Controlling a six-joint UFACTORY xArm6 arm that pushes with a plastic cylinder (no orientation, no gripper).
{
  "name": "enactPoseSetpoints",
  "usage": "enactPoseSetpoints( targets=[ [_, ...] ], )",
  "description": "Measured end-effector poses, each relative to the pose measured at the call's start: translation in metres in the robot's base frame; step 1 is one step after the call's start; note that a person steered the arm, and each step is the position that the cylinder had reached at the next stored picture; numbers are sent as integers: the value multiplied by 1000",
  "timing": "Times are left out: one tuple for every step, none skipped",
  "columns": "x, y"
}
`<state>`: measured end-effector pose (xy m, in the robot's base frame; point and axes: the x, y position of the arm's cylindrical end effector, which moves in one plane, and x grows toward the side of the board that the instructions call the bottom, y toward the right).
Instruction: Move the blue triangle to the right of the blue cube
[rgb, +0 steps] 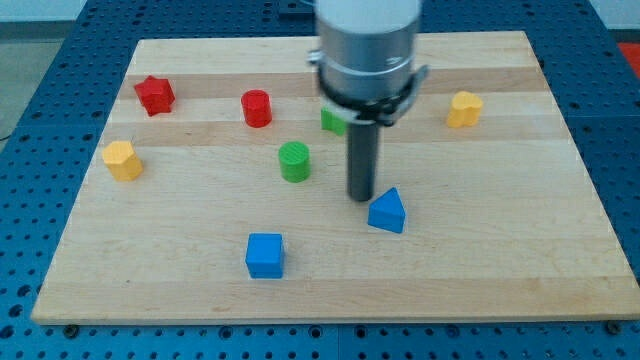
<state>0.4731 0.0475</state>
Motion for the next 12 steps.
enactPoseSetpoints(
  targets=[
    [-8,41],
    [27,35],
    [57,-10],
    [63,-37],
    [48,-13],
    [49,-22],
    [67,-47],
    [54,-43],
    [37,-47],
    [50,-59],
    [68,-64],
    [68,-65]
  ],
)
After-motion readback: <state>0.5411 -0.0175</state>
